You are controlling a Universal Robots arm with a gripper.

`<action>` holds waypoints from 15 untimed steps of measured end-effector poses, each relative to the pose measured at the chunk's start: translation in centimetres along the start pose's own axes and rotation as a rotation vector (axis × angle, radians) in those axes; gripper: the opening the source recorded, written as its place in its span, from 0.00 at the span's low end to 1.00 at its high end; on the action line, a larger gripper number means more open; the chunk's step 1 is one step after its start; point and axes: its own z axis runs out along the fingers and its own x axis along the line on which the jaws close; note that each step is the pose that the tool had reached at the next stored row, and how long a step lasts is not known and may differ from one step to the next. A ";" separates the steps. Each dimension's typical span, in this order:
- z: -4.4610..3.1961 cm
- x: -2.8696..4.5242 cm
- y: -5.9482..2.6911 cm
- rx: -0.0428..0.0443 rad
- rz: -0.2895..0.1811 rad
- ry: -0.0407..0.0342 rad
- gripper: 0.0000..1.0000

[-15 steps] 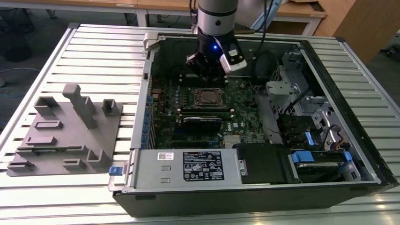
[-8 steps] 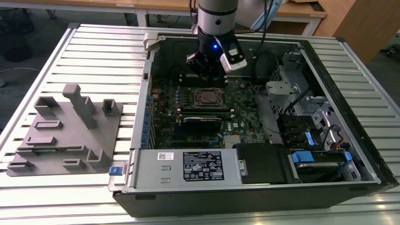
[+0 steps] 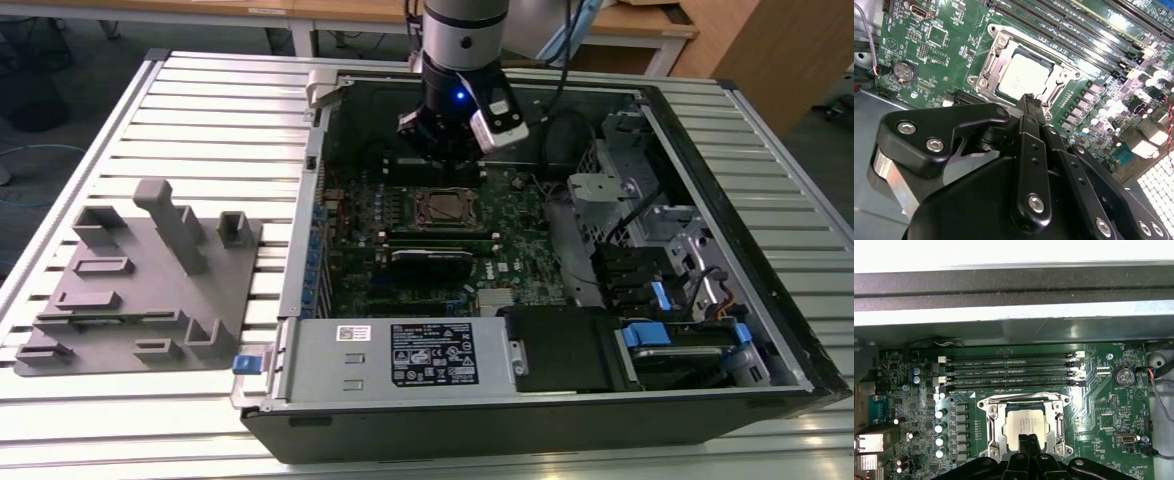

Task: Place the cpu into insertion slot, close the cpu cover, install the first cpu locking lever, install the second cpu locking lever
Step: 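Install the second cpu locking lever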

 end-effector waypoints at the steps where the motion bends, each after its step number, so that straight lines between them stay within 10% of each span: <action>1: 0.00 0.00 -0.02 0.0000 0.000 0.0001 0.10; 15: -0.05 -0.05 -0.89 0.0001 0.000 0.0001 0.10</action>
